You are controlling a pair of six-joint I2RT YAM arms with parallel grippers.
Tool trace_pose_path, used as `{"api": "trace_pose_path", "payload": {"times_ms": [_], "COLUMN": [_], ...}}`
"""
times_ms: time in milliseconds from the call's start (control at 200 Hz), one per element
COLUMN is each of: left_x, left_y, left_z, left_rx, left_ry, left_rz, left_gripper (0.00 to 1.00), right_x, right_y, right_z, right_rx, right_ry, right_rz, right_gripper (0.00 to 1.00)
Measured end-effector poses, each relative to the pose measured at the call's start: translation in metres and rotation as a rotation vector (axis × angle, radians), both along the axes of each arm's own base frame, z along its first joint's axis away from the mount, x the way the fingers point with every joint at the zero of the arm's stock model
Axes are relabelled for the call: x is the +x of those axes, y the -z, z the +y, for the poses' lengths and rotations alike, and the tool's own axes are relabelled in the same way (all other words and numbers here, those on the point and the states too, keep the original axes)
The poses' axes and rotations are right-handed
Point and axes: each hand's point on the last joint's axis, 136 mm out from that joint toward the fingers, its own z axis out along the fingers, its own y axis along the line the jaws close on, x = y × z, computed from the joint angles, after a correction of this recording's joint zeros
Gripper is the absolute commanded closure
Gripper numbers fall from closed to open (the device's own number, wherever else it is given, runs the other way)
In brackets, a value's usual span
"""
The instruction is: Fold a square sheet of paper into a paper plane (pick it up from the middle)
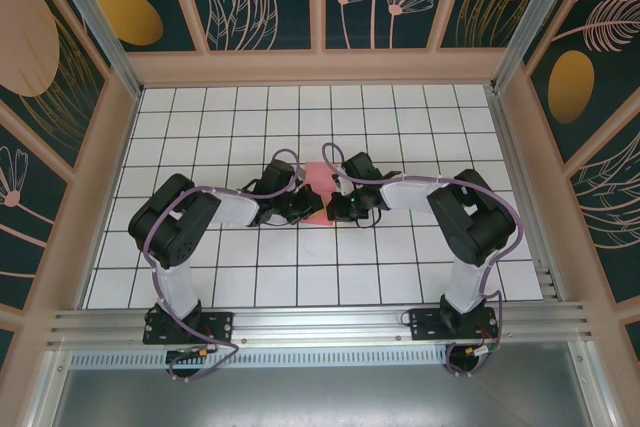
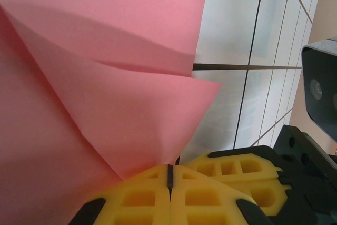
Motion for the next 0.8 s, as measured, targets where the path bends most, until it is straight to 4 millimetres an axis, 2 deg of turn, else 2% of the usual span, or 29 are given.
{"api": "trace_pose_path", "payload": {"times_ms": [230,676,801], "left_x": [0.000,0.006,0.018], "left_y": [0.011,0.013,0.011], "left_z": [0.005,0.006,0.011], "left_rx": [0.039,0.120,0.150], "left_ry": [-0.026,-0.051,-0.084], "left_rz": [0.019,0.032,0.006], "left_gripper": [0.92,0.90,0.89], "right_x": [0.000,-0.001,-0.001], "right_y": [0.001,0.003,0.003], "right_z": [0.000,-0.002,-0.002], "right_rx": [-0.002,-0.010,-0.011], "right_ry": [-0.001,-0.014,-0.020], "right_rz": [0.002,-0.010,-0.014], "right_gripper": [0.95,0.95,0.95]}}
